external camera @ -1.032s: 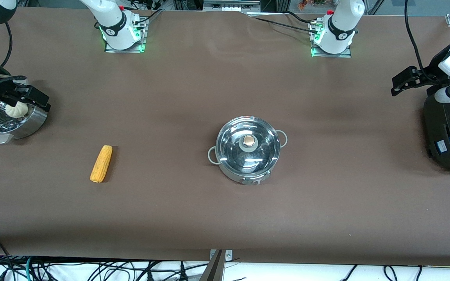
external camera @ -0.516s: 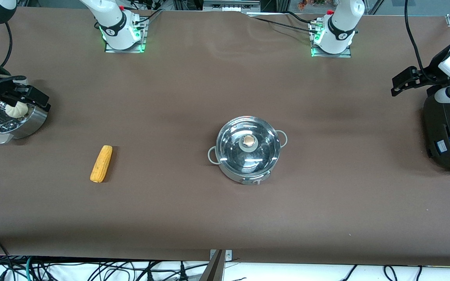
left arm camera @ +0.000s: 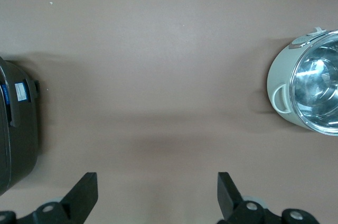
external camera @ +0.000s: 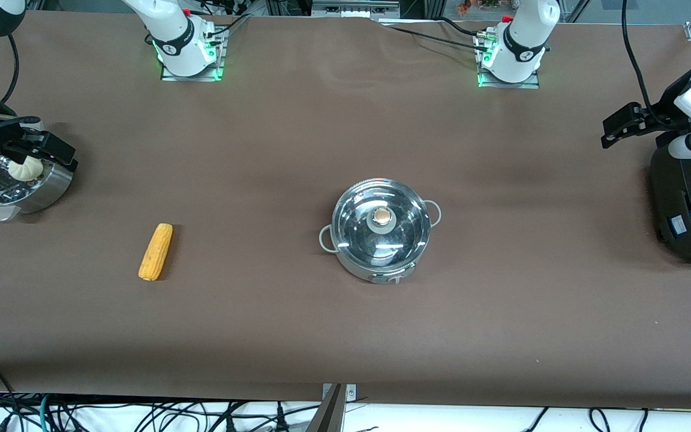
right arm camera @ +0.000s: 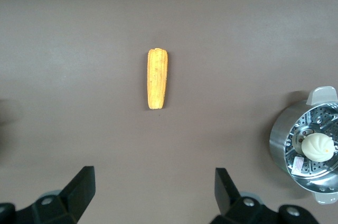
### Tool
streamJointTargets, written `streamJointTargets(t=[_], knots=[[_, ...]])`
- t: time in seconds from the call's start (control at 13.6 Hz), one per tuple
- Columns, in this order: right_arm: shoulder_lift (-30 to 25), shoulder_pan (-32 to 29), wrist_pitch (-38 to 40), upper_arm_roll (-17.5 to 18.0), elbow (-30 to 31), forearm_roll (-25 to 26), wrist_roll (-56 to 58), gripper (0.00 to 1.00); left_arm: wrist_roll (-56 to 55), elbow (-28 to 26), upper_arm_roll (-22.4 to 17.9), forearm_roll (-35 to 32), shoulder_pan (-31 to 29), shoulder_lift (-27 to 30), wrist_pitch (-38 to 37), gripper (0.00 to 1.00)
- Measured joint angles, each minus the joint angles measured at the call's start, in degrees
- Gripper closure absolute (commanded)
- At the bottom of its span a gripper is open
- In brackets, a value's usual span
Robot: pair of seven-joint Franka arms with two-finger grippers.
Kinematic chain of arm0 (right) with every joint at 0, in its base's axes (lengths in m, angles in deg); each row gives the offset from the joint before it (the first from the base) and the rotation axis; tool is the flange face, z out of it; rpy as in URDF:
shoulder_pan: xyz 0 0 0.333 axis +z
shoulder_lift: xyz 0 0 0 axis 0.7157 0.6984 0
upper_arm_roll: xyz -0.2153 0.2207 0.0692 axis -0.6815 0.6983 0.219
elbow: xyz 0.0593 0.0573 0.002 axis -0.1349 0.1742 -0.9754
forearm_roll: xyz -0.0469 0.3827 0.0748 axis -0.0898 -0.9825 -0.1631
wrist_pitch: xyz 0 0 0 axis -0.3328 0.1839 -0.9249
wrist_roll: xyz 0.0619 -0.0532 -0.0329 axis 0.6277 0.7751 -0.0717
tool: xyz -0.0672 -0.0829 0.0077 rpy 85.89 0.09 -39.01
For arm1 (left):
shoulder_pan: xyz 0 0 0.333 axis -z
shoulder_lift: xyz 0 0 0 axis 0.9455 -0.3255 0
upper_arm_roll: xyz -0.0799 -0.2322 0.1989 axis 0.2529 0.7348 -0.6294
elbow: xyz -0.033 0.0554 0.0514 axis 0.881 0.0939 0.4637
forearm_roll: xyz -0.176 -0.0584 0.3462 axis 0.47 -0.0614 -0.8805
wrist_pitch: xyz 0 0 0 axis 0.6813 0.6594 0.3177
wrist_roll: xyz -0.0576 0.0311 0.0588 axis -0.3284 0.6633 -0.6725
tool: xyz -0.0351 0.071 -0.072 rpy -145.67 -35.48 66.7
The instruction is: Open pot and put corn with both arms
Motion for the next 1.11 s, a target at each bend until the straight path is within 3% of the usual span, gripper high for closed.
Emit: streamJointTargets(t=[1.11], knots=[[0.6, -0.1, -0.1, -0.1, -0.3, 0.0, 0.0, 0.00, 0.0, 0.0, 0.2, 0.0, 0.0, 0.0, 0.0, 0.00]])
